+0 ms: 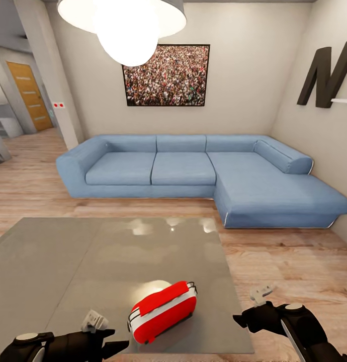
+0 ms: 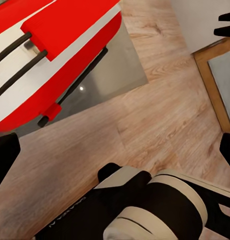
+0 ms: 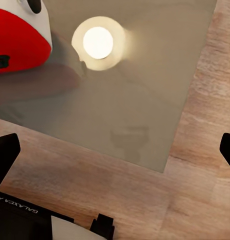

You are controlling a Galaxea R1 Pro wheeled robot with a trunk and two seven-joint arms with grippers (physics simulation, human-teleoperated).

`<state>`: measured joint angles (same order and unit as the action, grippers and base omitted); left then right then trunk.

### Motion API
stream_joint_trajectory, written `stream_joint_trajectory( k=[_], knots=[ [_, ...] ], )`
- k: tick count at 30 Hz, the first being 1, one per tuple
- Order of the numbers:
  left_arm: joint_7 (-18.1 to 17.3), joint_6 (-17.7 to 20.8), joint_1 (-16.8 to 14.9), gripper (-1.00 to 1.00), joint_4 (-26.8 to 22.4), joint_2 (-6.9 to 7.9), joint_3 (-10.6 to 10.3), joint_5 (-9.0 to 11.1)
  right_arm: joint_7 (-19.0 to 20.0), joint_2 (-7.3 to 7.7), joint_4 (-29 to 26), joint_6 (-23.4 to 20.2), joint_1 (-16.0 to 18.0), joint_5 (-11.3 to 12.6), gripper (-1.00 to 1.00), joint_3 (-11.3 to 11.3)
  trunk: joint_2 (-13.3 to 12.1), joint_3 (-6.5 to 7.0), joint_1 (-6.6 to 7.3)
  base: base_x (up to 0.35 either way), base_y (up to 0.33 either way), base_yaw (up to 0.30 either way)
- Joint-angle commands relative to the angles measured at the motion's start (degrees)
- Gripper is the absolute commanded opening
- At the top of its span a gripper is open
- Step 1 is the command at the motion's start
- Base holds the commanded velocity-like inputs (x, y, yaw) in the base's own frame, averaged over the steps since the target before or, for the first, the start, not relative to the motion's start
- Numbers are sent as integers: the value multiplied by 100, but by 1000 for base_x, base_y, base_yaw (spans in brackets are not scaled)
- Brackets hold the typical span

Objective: Turn on the radio receiver that's on the table in the living room.

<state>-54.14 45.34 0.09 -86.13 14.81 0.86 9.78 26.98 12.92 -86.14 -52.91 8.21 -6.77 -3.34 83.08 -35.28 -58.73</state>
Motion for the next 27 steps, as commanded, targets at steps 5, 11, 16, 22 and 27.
stream_joint_trajectory(
  k=[5,11,16,22,27],
  knots=[
    [0,1,0,100,0,-3,-4,0,0,0,0,0,-1,0,100,0,0,-46,0,0,0,0],
    [0,1,0,100,0,-4,-5,-1,4,0,0,0,1,-53,100,0,0,-101,0,0,0,0],
    [0,1,0,100,0,-11,-7,-2,8,0,0,0,1,-104,100,0,0,-147,0,0,0,0],
    [1,1,0,100,0,-12,-7,-2,9,0,-3,0,3,-113,100,0,0,-202,0,0,0,0],
    [4,1,0,100,5,-13,-7,-2,9,0,-8,0,1,-114,100,0,0,-248,0,0,0,0]
  ],
)
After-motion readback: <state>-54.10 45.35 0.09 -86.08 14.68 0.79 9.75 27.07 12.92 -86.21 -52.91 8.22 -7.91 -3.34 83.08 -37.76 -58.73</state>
